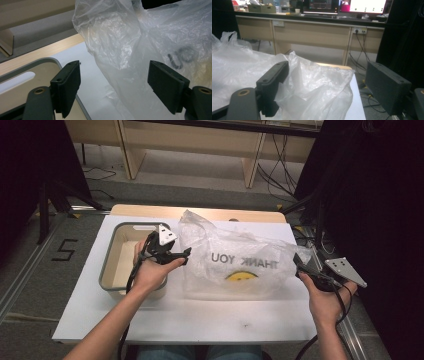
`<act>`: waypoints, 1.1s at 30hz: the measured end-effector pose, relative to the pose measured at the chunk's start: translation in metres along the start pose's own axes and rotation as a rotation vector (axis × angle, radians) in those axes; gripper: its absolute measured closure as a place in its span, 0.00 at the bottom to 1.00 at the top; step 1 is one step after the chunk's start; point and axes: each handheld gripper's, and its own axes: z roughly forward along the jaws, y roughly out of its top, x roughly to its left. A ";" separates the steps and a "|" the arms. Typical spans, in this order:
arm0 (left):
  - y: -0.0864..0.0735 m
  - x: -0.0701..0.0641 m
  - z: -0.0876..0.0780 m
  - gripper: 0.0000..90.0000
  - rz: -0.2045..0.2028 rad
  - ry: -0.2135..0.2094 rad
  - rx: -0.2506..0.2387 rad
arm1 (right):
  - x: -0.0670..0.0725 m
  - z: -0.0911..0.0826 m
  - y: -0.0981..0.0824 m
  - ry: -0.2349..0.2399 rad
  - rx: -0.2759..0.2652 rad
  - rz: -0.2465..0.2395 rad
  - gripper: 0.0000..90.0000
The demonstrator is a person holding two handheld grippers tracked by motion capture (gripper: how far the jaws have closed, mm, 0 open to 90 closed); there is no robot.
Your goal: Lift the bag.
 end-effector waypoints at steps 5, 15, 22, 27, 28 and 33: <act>-0.005 -0.001 -0.007 0.28 0.013 -0.019 0.006 | -0.002 -0.008 -0.003 0.030 -0.006 -0.010 0.24; -0.008 -0.004 -0.010 0.27 0.023 -0.029 0.007 | 0.002 -0.011 0.005 0.062 -0.034 -0.029 0.22; -0.008 -0.005 -0.012 0.27 0.032 -0.034 0.008 | 0.008 -0.012 0.010 0.088 -0.035 -0.035 0.20; -0.011 -0.005 -0.019 0.27 0.036 -0.051 0.004 | 0.005 -0.020 0.002 0.101 -0.017 -0.030 0.19; -0.011 -0.005 -0.019 0.26 0.036 -0.051 0.004 | 0.005 -0.020 0.002 0.101 -0.017 -0.030 0.19; -0.019 -0.003 -0.031 0.26 0.040 -0.068 0.003 | -0.001 -0.032 -0.008 0.128 -0.006 -0.033 0.18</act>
